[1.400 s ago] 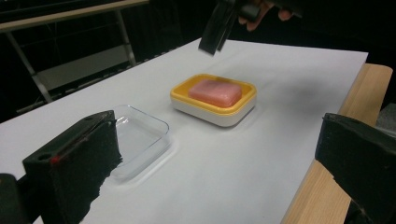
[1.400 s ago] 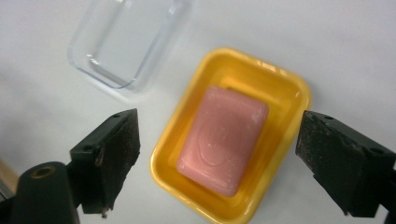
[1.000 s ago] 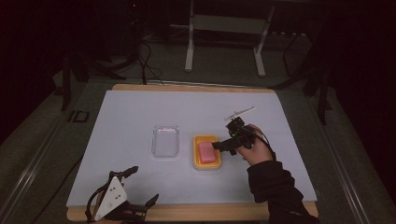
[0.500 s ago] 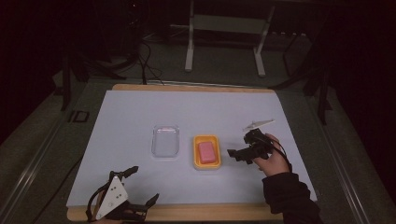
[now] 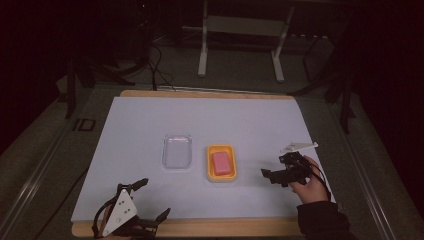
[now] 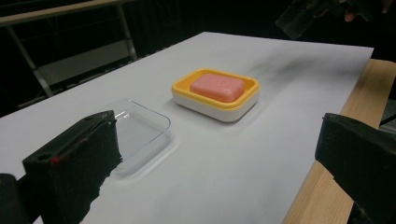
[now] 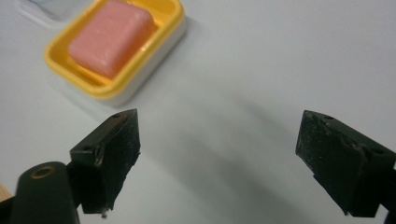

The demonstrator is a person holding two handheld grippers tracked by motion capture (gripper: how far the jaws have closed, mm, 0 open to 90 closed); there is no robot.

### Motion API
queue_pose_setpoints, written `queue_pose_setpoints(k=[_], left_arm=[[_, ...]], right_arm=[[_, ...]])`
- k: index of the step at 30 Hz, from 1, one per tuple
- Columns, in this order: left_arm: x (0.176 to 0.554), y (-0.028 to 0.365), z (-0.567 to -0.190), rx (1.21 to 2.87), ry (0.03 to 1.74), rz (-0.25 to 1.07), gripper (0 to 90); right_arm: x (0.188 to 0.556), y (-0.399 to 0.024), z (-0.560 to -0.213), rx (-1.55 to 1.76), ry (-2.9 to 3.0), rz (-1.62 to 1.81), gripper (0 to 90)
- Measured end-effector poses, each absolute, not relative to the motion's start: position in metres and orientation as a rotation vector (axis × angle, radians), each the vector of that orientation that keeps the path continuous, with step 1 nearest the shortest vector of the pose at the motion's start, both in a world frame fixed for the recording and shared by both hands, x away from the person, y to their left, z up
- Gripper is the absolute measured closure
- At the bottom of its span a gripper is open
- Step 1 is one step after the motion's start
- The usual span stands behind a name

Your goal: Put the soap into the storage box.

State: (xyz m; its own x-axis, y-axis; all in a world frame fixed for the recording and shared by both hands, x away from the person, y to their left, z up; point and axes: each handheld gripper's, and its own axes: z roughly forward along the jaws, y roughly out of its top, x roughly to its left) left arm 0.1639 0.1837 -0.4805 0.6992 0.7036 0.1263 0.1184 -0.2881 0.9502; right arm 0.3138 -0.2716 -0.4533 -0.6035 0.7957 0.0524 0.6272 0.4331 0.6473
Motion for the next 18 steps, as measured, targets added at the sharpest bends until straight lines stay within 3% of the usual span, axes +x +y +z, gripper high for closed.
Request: queue_pose_setpoints(k=[18], left_arm=[[0.164, 0.183, -0.481, 1.804, 0.648, 0.651, 0.3]], right_arm=[[0.287, -0.306, -0.473, 1.218, 2.328, 0.963, 13.3]])
